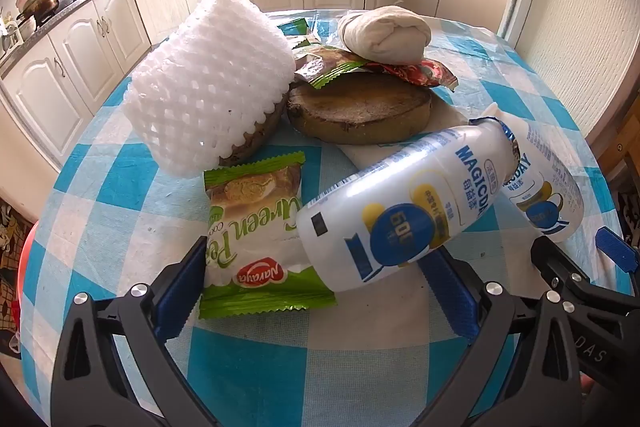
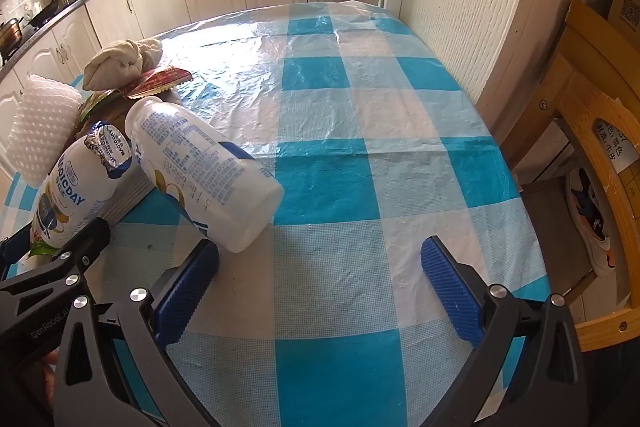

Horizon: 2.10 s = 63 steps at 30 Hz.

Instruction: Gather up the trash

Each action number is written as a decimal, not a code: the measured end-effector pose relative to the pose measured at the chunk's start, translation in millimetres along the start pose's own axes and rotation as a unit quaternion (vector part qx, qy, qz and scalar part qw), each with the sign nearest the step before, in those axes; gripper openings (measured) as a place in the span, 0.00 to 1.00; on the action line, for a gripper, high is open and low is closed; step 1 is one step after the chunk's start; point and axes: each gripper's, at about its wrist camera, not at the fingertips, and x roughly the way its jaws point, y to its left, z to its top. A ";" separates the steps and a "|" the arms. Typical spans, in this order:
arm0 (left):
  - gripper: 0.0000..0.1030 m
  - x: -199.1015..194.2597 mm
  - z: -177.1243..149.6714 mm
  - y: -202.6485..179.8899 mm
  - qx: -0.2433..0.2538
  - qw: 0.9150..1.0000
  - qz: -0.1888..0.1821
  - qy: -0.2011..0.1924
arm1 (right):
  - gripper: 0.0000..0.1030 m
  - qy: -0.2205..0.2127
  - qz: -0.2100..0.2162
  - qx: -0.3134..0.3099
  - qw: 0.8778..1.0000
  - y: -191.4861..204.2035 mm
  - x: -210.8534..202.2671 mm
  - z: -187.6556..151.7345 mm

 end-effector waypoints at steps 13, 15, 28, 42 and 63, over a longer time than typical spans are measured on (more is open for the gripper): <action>0.96 -31.2 -28.0 9.5 0.013 0.999 -0.024 -0.039 | 0.96 0.006 -0.014 0.023 1.000 6.2 -10.4 -22.0; 0.96 -41.4 -31.8 20.1 0.009 0.999 -0.028 -0.046 | 0.96 0.005 -0.016 0.023 1.000 6.9 -13.9 -28.1; 0.97 -109.5 -33.7 73.1 -0.021 0.994 -0.016 -0.111 | 0.96 -0.048 -0.001 0.014 0.999 25.2 -86.2 -42.6; 0.97 -210.1 -17.3 126.3 -0.048 0.978 0.037 -0.201 | 0.96 -0.178 0.026 -0.014 0.984 58.8 -219.9 -32.2; 0.97 -294.1 -41.8 162.2 -0.070 0.956 0.045 -0.281 | 0.96 -0.262 0.051 -0.041 0.963 92.5 -316.6 -47.1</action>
